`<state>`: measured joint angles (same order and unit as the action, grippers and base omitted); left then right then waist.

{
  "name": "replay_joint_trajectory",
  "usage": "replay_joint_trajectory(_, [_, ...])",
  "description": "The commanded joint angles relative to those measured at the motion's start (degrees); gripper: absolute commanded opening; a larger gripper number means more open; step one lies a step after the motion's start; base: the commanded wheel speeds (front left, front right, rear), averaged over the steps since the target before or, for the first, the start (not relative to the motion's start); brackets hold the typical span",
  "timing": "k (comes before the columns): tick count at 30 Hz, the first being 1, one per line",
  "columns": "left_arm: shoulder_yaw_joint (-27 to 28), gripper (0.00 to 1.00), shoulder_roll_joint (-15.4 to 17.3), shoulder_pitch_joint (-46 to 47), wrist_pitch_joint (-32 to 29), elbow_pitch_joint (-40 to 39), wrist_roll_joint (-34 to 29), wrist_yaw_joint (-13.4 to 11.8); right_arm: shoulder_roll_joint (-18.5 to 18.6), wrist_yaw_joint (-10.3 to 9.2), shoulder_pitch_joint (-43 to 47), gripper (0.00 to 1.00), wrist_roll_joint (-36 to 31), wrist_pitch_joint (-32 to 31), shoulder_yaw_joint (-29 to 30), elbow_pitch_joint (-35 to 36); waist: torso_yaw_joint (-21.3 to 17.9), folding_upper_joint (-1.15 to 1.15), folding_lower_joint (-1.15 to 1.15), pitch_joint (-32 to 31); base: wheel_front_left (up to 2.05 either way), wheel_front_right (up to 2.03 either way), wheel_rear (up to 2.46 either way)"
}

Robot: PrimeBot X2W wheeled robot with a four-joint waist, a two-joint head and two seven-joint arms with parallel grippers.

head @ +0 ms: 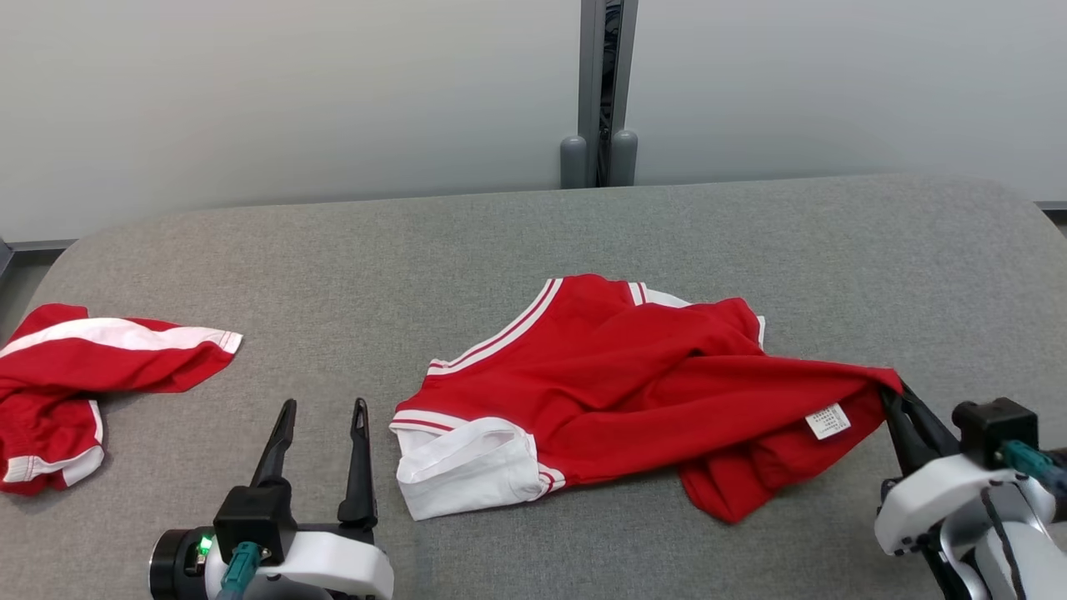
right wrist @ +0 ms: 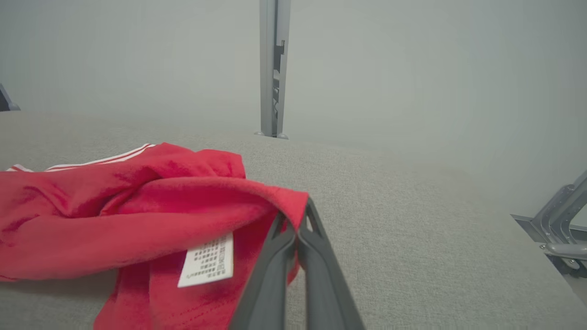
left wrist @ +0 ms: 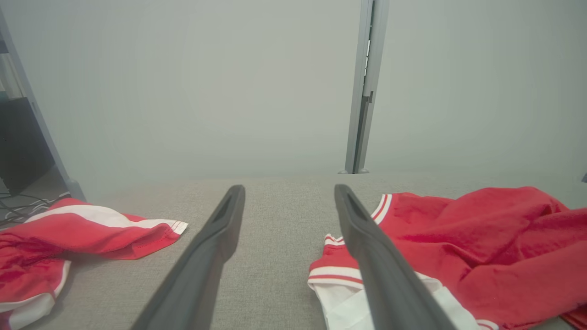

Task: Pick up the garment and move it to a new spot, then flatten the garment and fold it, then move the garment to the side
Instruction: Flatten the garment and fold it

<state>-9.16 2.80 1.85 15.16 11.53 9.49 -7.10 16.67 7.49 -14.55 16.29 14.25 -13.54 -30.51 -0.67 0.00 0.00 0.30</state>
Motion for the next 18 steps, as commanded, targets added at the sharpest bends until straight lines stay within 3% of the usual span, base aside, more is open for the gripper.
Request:
replay_joint_trajectory(1, [-0.3,1.0,0.19,0.37,0.07,0.25,-0.2,0.26,0.13,0.02,-2.06,0.0,0.07,-0.65,-0.68,-1.14,0.06,0.0,0.0,0.07,0.0,0.0,0.0])
replay_joint_trajectory(10, [-4.41,1.0,0.2,2.71,0.06,1.79,0.66,0.89,-3.95,0.02,-16.1,0.0,3.76,-1.9,-6.93,-20.23,3.06,0.0,0.0,1.06,0.0,0.0,0.0])
replay_joint_trajectory(11, [-4.7,1.0,0.22,2.81,0.06,1.91,0.71,0.86,-3.76,0.02,-17.51,0.04,3.1,-1.27,-7.41,-22.12,3.43,0.0,0.0,1.25,0.0,0.0,0.0])
replay_joint_trajectory(12, [-4.99,1.0,0.22,2.89,0.06,2.01,0.72,0.79,-3.28,0.02,-18.76,0.29,2.1,-0.73,-7.5,-24.14,3.71,0.0,0.0,1.41,0.0,0.0,0.0])
replay_joint_trajectory(13, [-5.23,1.0,0.2,3.03,0.06,2.11,0.74,0.71,-3.1,0.02,-19.96,0.69,1.31,-0.23,-7.37,-25.91,3.93,0.0,0.0,1.56,0.0,0.0,0.0])
replay_joint_trajectory(14, [-5.44,1.0,0.18,3.17,0.07,2.09,0.84,0.57,-3.02,0.02,-20.92,0.98,0.51,0.19,-6.83,-27.66,4.08,0.0,0.0,1.67,0.0,0.0,0.0])
replay_joint_trajectory(18, [-5.72,1.0,0.2,2.86,0.07,1.88,1.16,0.0,-2.07,0.02,-23.31,1.0,-3.71,0.96,-3.15,-32.22,3.93,0.0,0.0,2.06,0.0,0.0,0.0])
